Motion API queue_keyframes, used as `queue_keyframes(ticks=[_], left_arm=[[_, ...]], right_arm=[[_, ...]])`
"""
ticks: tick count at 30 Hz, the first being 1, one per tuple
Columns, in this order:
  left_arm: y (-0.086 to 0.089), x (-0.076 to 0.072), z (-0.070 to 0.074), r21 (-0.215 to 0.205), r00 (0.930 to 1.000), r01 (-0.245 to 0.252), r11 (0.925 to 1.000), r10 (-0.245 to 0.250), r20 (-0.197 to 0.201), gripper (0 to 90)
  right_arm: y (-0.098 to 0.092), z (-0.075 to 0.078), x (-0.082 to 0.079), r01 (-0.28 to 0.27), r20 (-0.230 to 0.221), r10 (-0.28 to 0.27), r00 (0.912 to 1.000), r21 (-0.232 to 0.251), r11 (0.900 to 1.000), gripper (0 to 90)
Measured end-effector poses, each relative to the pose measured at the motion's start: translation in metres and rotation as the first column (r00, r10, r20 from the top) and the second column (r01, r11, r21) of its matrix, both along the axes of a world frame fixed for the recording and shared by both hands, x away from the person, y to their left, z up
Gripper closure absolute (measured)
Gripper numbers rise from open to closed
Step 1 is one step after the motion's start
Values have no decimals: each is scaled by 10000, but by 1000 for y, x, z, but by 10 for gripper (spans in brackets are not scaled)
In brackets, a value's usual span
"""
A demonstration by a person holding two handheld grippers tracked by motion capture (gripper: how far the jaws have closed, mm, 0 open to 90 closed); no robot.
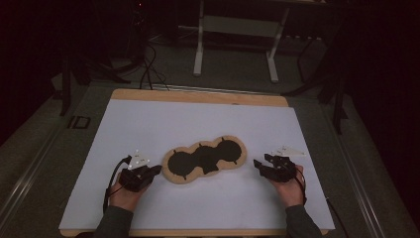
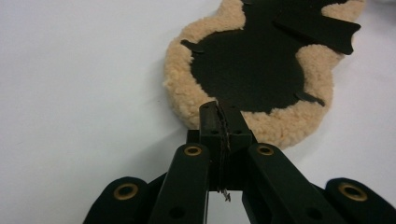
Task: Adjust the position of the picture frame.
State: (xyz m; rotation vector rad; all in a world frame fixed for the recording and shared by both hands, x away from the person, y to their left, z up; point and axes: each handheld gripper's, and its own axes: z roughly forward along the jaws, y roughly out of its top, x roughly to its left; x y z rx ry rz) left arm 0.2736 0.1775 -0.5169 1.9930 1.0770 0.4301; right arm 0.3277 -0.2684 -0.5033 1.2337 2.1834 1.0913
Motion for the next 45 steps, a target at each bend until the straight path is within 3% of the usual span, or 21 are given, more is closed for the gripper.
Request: queue_keyframes(ticks=[12, 23, 26, 31, 32, 34, 39, 41, 45], left_arm=[[-7, -7, -1, 132, 9979, 653, 9978, -653, -10, 899], [-23, -11, -4, 523, 9911, 1330, 9897, -1327, -90, 900], [-29, -13, -6, 935, 9859, 1672, 9815, -1671, -83, 900], [-33, -14, -8, 1123, 9803, 1975, 9738, -1964, -206, 900], [-33, -14, -8, 1123, 9803, 1975, 9738, -1964, -206, 900], [-36, -14, -9, 1320, 9768, 2140, 9679, -2127, -242, 900], [-44, -15, -14, 1703, 9697, 2444, 9546, -2407, -424, 900], [-45, -14, -15, 1789, 9690, 2469, 9524, -2419, -499, 900], [-44, -13, -16, 1800, 9721, 2343, 9554, -2287, -516, 900]], right_arm=[[8, 7, 9, -179, 64, 178, 9998, 161, 9997, 498], [18, 9, 19, -209, 82, 208, 9998, 112, 9997, 538], [22, 9, 22, -161, 105, 161, 9998, 15, 9999, 601], [30, 9, 27, -309, 143, 309, 9994, -39, 9995, 806], [30, 9, 27, -309, 143, 309, 9994, -39, 9995, 806], [33, 8, 31, -224, 135, 225, 9997, -55, 9997, 896], [39, 4, 35, -223, -19, 223, 9997, -160, 9996, 898], [44, 1, 38, -287, -74, 286, 9996, -126, 9995, 898], [52, -2, 41, -396, -173, 392, 9991, -230, 9990, 897]])
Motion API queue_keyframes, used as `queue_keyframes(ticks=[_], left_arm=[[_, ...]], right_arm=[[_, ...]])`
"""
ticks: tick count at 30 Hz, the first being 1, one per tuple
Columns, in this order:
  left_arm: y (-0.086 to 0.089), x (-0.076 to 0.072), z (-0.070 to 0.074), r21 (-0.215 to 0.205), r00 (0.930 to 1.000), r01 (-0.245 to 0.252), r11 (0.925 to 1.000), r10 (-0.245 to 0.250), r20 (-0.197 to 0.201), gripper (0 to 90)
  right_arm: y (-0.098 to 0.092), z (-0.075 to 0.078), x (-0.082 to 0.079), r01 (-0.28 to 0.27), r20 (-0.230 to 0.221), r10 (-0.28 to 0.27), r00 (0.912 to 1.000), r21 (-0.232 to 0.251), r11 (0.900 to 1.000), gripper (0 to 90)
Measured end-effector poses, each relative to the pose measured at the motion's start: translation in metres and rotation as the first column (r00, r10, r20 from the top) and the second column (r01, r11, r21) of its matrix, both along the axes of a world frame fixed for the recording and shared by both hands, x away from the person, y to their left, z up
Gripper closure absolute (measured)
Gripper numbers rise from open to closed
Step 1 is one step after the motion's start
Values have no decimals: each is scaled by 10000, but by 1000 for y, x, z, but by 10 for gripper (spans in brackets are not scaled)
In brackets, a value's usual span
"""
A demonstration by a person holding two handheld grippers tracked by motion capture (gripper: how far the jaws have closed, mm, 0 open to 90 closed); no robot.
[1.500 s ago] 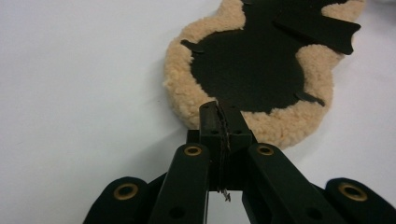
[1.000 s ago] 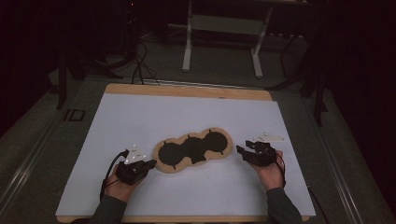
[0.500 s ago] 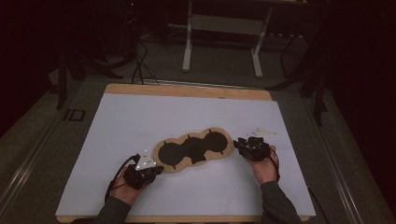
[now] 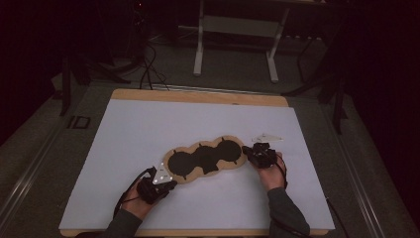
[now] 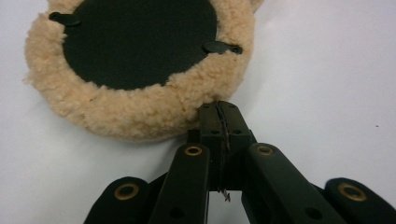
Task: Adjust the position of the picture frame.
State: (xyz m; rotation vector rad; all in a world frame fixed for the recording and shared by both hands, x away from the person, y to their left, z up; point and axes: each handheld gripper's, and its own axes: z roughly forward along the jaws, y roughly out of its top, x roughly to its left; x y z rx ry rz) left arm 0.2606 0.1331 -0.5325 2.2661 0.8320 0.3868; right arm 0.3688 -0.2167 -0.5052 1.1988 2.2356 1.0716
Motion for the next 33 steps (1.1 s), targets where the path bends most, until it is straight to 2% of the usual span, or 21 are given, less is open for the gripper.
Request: queue_keyframes(ticks=[10, 16, 27, 33], left_arm=[[0, 3, 0, -4, 10000, -65, 10000, 65, -17, 900], [1, 6, 0, 11, 9997, -258, 9997, 258, 6, 900], [4, 16, -1, -63, 9975, -702, 9975, 702, 86, 900], [3, 20, 0, 44, 9959, -898, 9959, 898, 87, 900]], right_arm=[[16, -7, 6, -112, -376, 100, 9992, -302, 9995, 897], [23, -8, 5, -230, -416, 215, 9989, -364, 9991, 896], [19, -7, 0, -218, -398, 192, 9990, -659, 9976, 888], [20, -6, -4, -345, -402, 311, 9987, -863, 9957, 875]])
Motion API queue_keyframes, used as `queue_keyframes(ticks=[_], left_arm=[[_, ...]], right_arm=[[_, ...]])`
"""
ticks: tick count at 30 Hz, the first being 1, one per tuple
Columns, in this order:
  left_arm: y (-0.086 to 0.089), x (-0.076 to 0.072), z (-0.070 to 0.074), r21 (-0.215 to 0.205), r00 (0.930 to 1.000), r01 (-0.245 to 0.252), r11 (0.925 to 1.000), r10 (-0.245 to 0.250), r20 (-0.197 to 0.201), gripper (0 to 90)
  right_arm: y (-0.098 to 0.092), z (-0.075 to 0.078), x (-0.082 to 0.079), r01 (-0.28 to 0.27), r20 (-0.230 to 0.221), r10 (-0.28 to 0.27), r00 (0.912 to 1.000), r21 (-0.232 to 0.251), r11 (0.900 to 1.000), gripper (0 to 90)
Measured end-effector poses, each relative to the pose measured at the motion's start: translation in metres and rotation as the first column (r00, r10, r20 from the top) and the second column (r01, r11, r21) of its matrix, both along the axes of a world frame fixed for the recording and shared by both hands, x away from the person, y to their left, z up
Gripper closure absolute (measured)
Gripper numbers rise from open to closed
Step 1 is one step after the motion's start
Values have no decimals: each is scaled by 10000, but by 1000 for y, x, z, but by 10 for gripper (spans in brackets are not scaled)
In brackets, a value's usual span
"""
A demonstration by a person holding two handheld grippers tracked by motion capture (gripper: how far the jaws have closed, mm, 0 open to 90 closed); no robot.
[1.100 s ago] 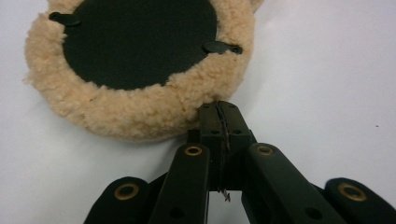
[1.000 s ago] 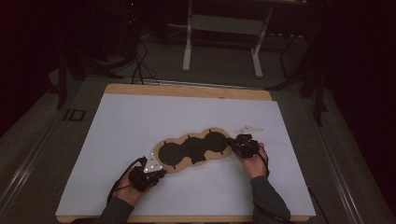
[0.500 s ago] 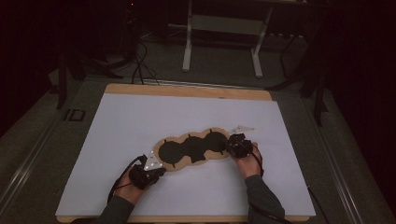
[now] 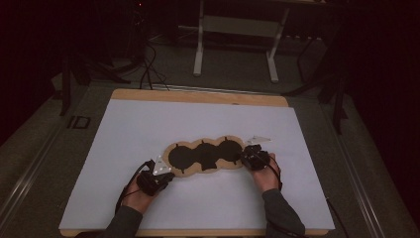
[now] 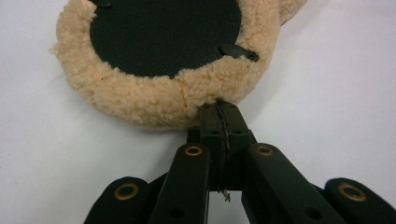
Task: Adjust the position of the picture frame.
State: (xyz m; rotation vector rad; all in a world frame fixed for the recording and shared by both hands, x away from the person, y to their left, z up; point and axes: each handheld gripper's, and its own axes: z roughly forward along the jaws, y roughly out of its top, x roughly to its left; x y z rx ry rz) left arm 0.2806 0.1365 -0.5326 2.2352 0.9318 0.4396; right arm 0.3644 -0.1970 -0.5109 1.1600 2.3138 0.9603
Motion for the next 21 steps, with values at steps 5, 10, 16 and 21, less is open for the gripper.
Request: queue_keyframes(ticks=[5, 10, 16, 21], left_arm=[[2, 6, 0, -167, 9997, -215, 9996, 214, -100, 900], [2, 11, 1, -210, 9992, -325, 9992, 320, -247, 900], [-2, 14, 1, -69, 9992, -289, 9996, 287, -288, 900], [-3, 18, 0, -93, 9995, -8, 10000, 6, -305, 900]], right_arm=[[2, 1, -3, -49, -159, 48, 9999, -69, 10000, 875], [1, 2, -5, -25, -245, 20, 9997, -215, 9998, 880], [-1, 3, -6, 54, -332, -63, 9994, -277, 9996, 893], [-4, 4, -7, 22, -489, -44, 9988, -453, 9990, 898]])
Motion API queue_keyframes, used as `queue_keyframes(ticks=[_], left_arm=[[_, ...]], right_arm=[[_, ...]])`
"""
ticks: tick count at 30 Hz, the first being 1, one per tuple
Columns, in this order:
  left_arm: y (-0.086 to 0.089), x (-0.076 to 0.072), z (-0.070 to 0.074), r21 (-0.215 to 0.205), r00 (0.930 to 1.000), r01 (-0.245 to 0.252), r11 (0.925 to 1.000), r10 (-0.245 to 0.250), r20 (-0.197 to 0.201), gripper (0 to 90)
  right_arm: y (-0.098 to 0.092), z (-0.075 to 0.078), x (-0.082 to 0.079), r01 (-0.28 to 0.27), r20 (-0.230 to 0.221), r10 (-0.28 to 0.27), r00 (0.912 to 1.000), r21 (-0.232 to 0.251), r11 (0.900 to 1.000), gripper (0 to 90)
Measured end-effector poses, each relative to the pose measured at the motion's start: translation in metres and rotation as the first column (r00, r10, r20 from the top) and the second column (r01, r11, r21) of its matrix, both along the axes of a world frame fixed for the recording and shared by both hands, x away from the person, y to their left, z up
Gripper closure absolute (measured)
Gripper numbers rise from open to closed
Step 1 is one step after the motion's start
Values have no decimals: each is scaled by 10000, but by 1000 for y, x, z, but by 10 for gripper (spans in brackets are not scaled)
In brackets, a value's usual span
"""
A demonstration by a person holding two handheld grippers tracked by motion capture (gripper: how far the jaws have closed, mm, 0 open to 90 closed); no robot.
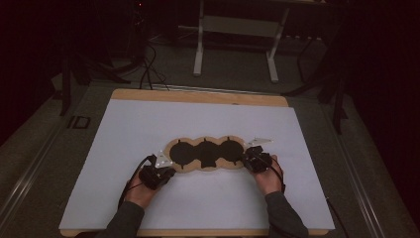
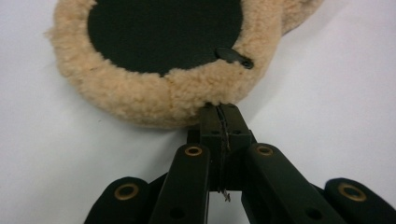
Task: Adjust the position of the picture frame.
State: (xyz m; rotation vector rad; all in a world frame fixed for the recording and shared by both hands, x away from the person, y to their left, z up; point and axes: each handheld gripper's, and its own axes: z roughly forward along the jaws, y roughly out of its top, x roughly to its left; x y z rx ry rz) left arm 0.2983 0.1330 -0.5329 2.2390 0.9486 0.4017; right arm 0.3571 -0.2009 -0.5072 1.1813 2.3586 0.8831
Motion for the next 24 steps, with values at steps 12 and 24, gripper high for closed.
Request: queue_keyframes(ticks=[12, 24], left_arm=[[-8, 8, -1, 188, 9999, 123, 9997, -123, 38, 900], [-8, 9, -2, 174, 9999, 116, 9998, -119, 118, 900]], right_arm=[[-1, -1, -3, 72, 15, -72, 10000, 26, 10000, 899], [-3, -1, -3, 90, 8, -90, 10000, 17, 10000, 900]])
